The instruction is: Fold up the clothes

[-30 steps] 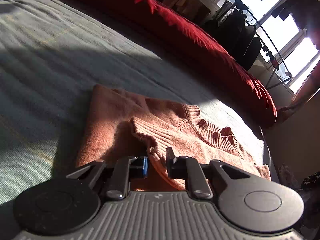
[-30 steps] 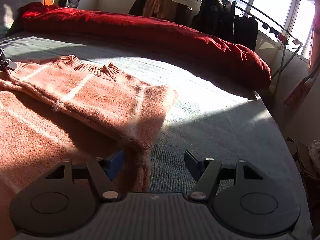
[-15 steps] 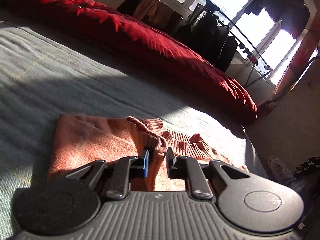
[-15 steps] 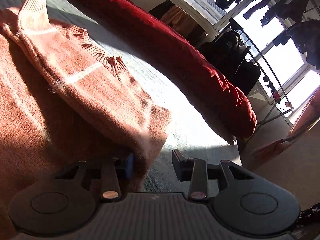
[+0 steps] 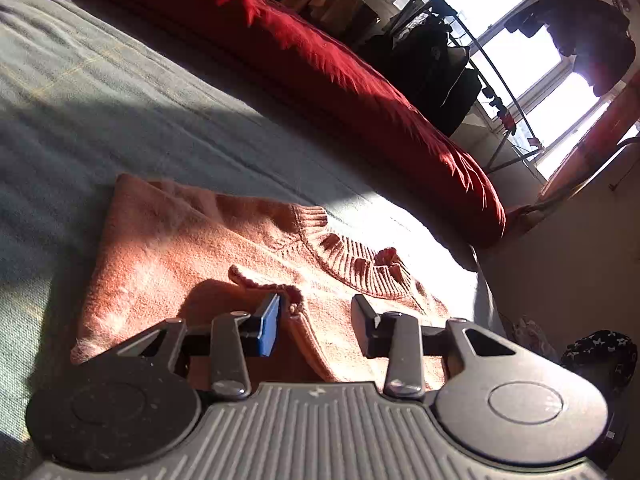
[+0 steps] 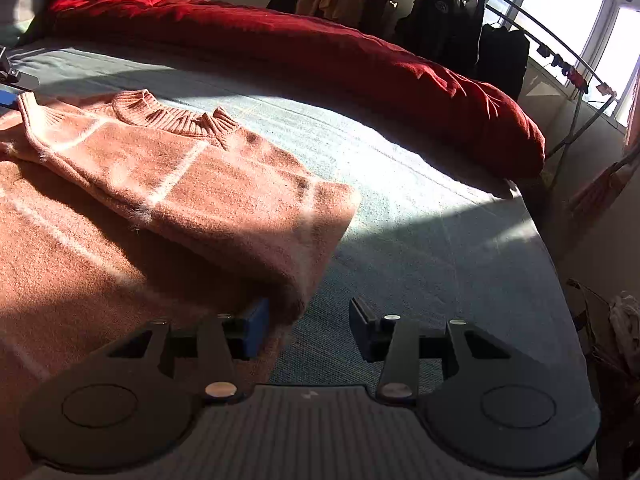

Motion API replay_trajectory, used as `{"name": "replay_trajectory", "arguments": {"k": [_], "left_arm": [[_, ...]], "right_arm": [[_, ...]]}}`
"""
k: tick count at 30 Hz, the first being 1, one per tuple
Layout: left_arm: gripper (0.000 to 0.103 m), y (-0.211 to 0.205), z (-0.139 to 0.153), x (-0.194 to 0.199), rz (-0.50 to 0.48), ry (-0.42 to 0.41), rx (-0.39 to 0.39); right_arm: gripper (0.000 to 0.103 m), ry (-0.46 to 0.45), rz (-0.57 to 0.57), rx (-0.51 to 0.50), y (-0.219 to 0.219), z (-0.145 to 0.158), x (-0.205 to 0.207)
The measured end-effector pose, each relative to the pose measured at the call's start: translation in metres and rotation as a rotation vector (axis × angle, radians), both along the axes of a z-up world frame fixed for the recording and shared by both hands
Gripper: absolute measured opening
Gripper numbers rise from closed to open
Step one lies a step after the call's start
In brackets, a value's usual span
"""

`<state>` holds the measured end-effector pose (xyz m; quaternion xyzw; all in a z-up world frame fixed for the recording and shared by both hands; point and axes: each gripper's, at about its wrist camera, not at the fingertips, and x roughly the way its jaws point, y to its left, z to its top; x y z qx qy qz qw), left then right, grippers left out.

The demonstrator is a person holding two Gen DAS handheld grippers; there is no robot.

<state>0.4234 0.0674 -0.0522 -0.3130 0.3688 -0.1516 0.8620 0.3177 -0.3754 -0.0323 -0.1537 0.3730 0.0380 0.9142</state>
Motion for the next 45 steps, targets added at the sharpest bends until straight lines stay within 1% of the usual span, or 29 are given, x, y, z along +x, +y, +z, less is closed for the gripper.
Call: {"name": "replay_trajectory", "arguments": {"k": [3,4,5,6,7,8,11,14,16,19,20,22,23,24,25,26,27,28,29,30,33,35,37,38,39,40,42,44,45], "left_arm": [[0.052,0.001,-0.009,0.004,-0.027,0.042,-0.033],[0.051,-0.003,-0.013,0.006,-0.039,0.056,-0.032],[0.045,-0.006,-0.017,0.009,-0.051,0.068,-0.028],[0.015,-0.01,-0.019,0.009,-0.052,0.066,0.005],[0.005,-0.014,-0.02,0.01,-0.052,0.063,0.043],[0.006,-0.016,-0.02,0.008,-0.052,0.048,0.071],[0.006,-0.017,-0.017,0.003,-0.053,0.019,0.099],[0.007,-0.016,-0.018,0.005,-0.064,0.027,0.108],[0.01,-0.018,-0.021,0.007,-0.071,0.029,0.132],[0.015,-0.017,-0.025,0.004,-0.08,0.027,0.15],[0.017,-0.016,-0.027,0.004,-0.085,0.026,0.153],[0.018,-0.011,-0.025,0.001,-0.098,0.03,0.155],[0.021,-0.009,-0.02,-0.002,-0.1,0.025,0.181],[0.024,-0.007,-0.014,-0.006,-0.101,0.018,0.21],[0.026,-0.007,-0.007,-0.009,-0.098,-0.007,0.243],[0.031,-0.006,0.002,-0.013,-0.095,-0.036,0.277],[0.041,-0.006,0.01,-0.017,-0.091,-0.065,0.31],[0.048,-0.006,0.018,-0.02,-0.088,-0.093,0.343],[0.058,-0.01,0.024,-0.021,-0.108,-0.117,0.348],[0.063,-0.015,0.03,-0.021,-0.132,-0.139,0.347],[0.068,-0.044,0.029,-0.016,-0.245,-0.149,0.352],[0.069,-0.064,0.027,-0.012,-0.321,-0.153,0.355],[0.069,-0.08,0.015,-0.008,-0.363,-0.128,0.399],[0.069,-0.086,0.007,-0.006,-0.381,-0.104,0.422],[0.069,-0.089,0.001,-0.005,-0.394,-0.097,0.436],[0.069,-0.091,-0.005,-0.005,-0.406,-0.094,0.448],[0.071,-0.087,-0.009,-0.008,-0.415,-0.118,0.434],[0.071,-0.083,-0.007,-0.009,-0.413,-0.114,0.411],[0.07,-0.083,-0.004,-0.008,-0.408,-0.108,0.406]], "right_arm": [[0.049,0.006,-0.026,0.11,-0.016,0.012,-0.009],[0.049,0.001,-0.042,0.154,-0.023,0.018,-0.01],[0.048,-0.005,-0.057,0.198,-0.03,0.023,-0.011],[0.047,-0.018,-0.068,0.237,-0.035,0.028,-0.01],[0.042,-0.029,-0.079,0.281,-0.041,0.034,-0.008],[0.036,-0.035,-0.087,0.317,-0.046,0.039,-0.004],[0.036,-0.054,-0.094,0.39,-0.051,0.047,0.01],[0.035,-0.045,-0.074,0.41,-0.044,0.042,0.03],[0.034,-0.004,-0.057,0.423,-0.034,0.027,0.047],[0.034,0.062,-0.074,0.313,-0.02,-0.006,0.062],[0.035,0.091,-0.089,0.3,-0.021,-0.017,0.065],[0.035,0.085,-0.1,0.348,-0.031,-0.02,0.061],[0.035,0.082,-0.105,0.371,-0.035,-0.022,0.059],[0.035,0.076,-0.111,0.383,-0.037,-0.017,0.056],[0.034,0.064,-0.108,0.39,-0.039,-0.01,0.053],[0.034,0.052,-0.103,0.392,-0.04,-0.004,0.052],[0.034,0.038,-0.099,0.391,-0.039,0.003,0.053],[0.035,0.024,-0.096,0.392,-0.039,0.01,0.054],[0.035,0.012,-0.093,0.397,-0.038,0.016,0.059],[0.035,0.0,-0.091,0.404,-0.037,0.02,0.065],[0.035,0.006,-0.123,0.45,-0.036,0.02,0.091],[0.035,0.035,-0.173,0.491,-0.039,0.007,0.113],[0.035,0.064,-0.207,0.501,-0.041,-0.008,0.127],[0.035,0.078,-0.225,0.503,-0.042,-0.017,0.133],[0.035,0.091,-0.241,0.505,-0.044,-0.025,0.139],[0.035,0.08,-0.237,0.513,-0.045,-0.031,0.139],[0.035,0.069,-0.232,0.531,-0.048,-0.036,0.139],[0.036,0.067,-0.229,0.549,-0.05,-0.036,0.138],[0.036,0.069,-0.236,0.547,-0.049,-0.031,0.138]]}}
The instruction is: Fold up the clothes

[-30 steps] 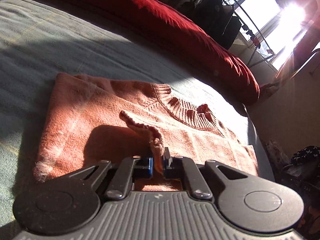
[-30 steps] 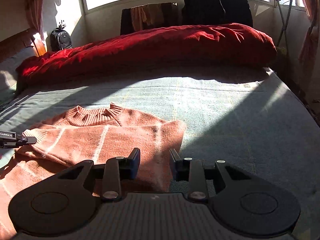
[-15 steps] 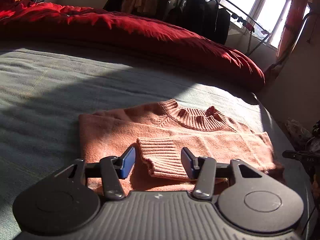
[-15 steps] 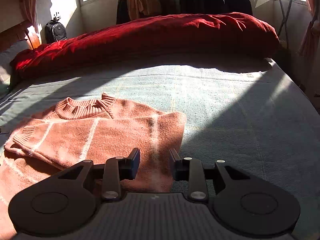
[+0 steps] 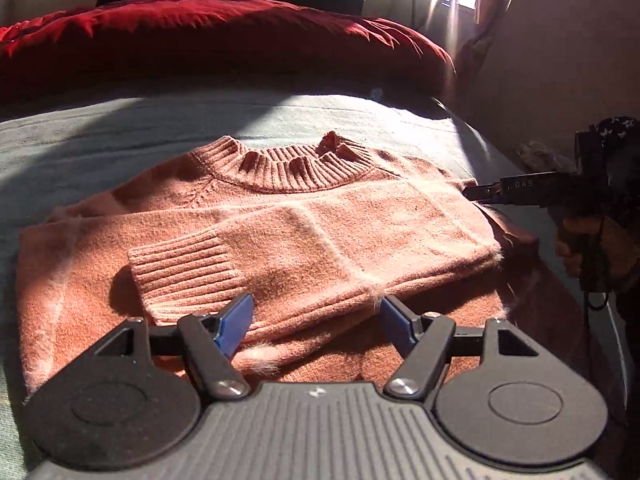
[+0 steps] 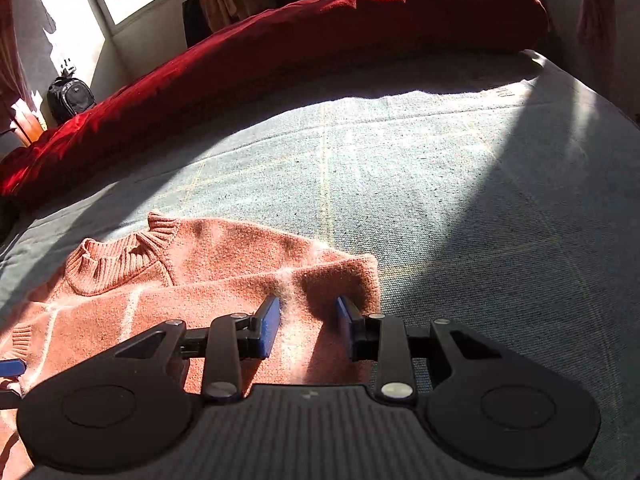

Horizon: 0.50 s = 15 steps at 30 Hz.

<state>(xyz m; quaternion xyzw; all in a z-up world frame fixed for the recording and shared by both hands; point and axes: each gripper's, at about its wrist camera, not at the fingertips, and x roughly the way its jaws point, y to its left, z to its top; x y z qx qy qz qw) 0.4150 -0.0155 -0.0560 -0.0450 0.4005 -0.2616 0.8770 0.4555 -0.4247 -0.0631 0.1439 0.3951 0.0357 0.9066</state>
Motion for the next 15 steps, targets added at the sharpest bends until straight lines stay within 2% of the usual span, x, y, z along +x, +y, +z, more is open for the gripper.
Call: {"name": "replay_trajectory", "arguments": {"k": [5,8,11,13,15], "left_arm": [[0.071,-0.018,0.014,0.003,-0.038,-0.023,0.008],[0.071,-0.028,0.006,0.009,-0.046,0.004,0.011],[0.075,-0.025,-0.01,0.013,-0.03,0.026,-0.033],[0.084,-0.02,-0.011,0.013,-0.034,0.032,-0.09],[0.084,-0.017,-0.004,0.013,-0.01,0.051,-0.093]], "right_arm": [[0.043,-0.034,0.073,0.019,0.028,0.026,-0.007],[0.045,-0.014,0.17,-0.075,0.066,0.023,-0.007],[0.058,-0.003,0.201,-0.182,0.088,0.004,-0.005],[0.063,-0.02,0.199,-0.187,0.09,-0.001,-0.003],[0.063,-0.012,0.184,-0.164,0.086,0.005,-0.003]]}}
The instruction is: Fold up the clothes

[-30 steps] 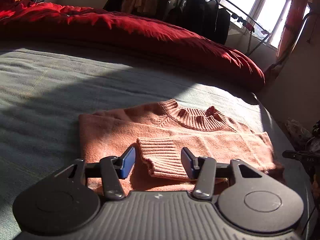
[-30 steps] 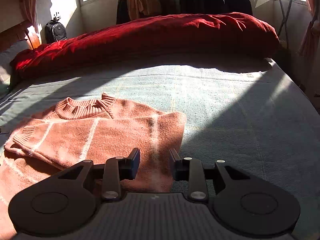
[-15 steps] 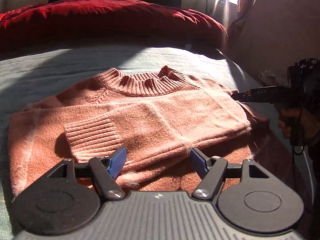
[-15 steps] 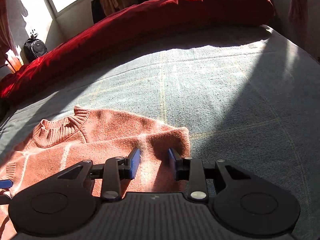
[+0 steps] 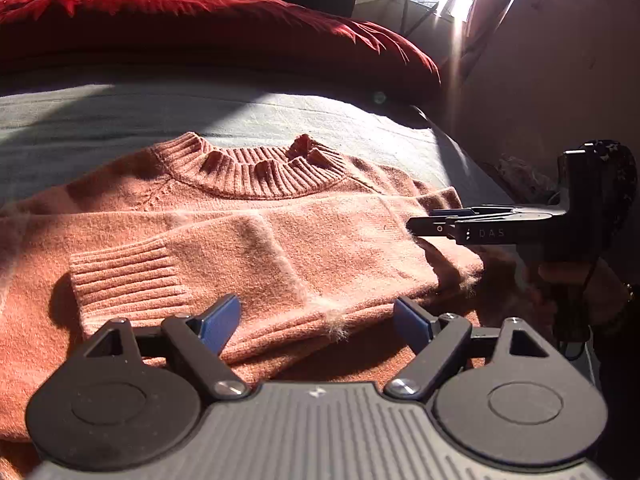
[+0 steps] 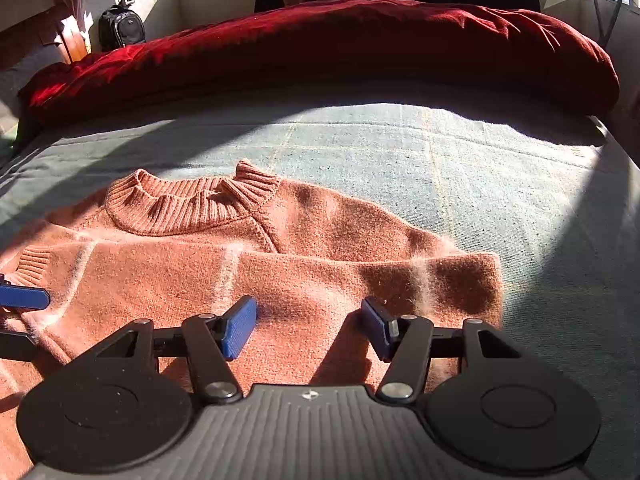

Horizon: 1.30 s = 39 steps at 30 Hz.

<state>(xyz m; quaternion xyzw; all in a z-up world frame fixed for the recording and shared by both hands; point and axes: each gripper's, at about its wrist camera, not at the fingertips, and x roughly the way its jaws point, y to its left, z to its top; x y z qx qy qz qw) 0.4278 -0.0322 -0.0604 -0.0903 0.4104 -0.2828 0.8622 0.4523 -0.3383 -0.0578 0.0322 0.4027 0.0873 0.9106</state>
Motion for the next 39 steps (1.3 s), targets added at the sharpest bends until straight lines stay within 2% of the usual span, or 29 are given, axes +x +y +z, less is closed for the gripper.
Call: {"name": "replay_trajectory", "arguments": {"k": [1,4,7,10,13,17,19,24,28,29,32,37,39], "left_arm": [[0.083,0.002,0.004,0.0,0.013,0.01,0.001],[0.083,0.008,0.019,-0.011,0.03,-0.041,0.031],[0.083,0.016,0.023,-0.017,0.042,-0.053,0.065],[0.083,0.021,0.004,-0.009,0.065,-0.005,0.076],[0.084,0.021,0.002,-0.01,0.072,-0.02,0.078],[0.084,0.019,0.021,-0.023,0.075,-0.007,0.118],[0.084,0.019,0.037,-0.039,0.064,-0.044,0.147],[0.084,0.019,0.076,-0.077,0.046,-0.076,0.183],[0.087,0.015,0.094,-0.108,0.018,-0.098,0.202],[0.09,0.013,0.091,-0.115,0.018,-0.104,0.214],[0.09,0.006,0.074,-0.135,0.027,-0.116,0.253],[0.09,-0.001,0.019,-0.156,0.065,-0.103,0.306],[0.09,0.001,0.003,-0.166,0.066,-0.092,0.298]], "right_arm": [[0.063,0.004,-0.01,0.013,-0.002,0.005,-0.001],[0.064,-0.024,0.006,0.038,-0.002,0.023,-0.021],[0.07,-0.019,0.033,0.0,0.005,0.028,-0.04],[0.073,0.043,0.053,-0.037,0.01,0.009,-0.041],[0.085,0.031,0.055,-0.003,0.011,0.001,-0.041],[0.085,0.039,0.042,0.019,0.015,0.019,-0.053],[0.085,0.019,0.054,0.024,0.015,0.034,-0.068],[0.087,-0.002,0.054,0.012,0.01,0.07,-0.111],[0.1,-0.045,0.065,0.047,0.006,0.091,-0.151],[0.103,-0.056,0.064,0.052,0.006,0.092,-0.158],[0.103,-0.056,0.052,0.068,0.009,0.076,-0.171],[0.103,-0.005,-0.017,0.007,0.024,0.02,-0.179],[0.103,0.007,-0.02,-0.038,0.031,-0.003,-0.187]]}}
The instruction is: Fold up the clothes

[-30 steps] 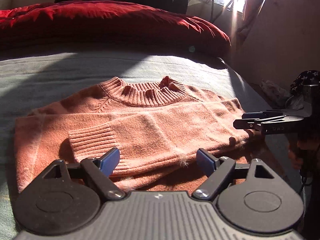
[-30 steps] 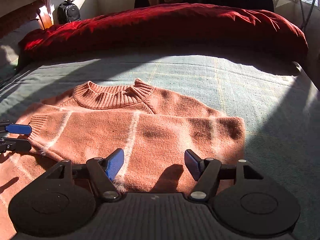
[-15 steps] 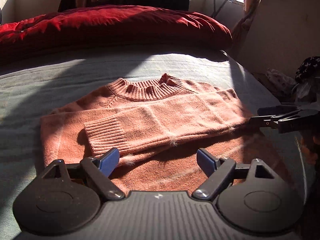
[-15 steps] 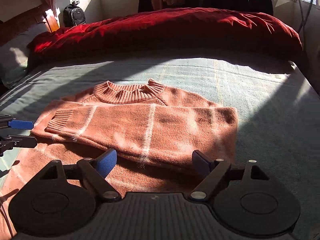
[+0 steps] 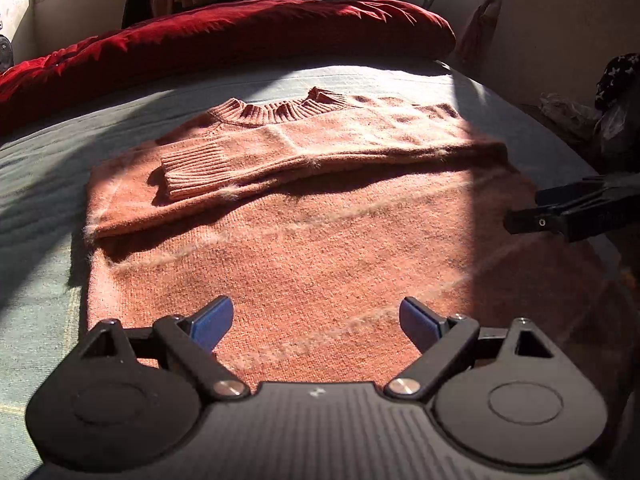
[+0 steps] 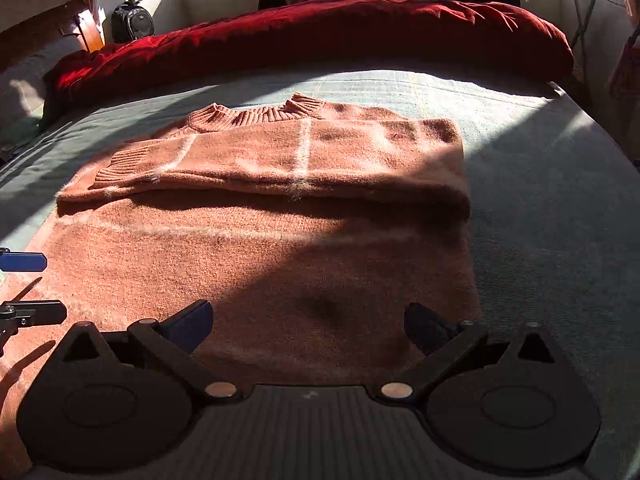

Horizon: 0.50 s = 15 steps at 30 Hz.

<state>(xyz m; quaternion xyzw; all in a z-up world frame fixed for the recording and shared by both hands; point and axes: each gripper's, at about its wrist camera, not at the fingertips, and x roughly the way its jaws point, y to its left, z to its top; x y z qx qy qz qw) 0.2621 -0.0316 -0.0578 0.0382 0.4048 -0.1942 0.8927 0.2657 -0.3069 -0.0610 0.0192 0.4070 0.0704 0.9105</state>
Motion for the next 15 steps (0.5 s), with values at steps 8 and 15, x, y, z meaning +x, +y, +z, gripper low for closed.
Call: {"name": "replay_trajectory", "arguments": {"k": [8,15], "left_arm": [[0.102,0.009,-0.015,-0.051,0.033,-0.075,-0.036],[0.102,0.023,-0.012,-0.094,0.068,-0.107,-0.082]], "right_arm": [[0.103,-0.109,-0.061,-0.023,0.006,-0.024,-0.028],[0.103,-0.064,-0.051,-0.068,0.013,-0.01,-0.069]]}}
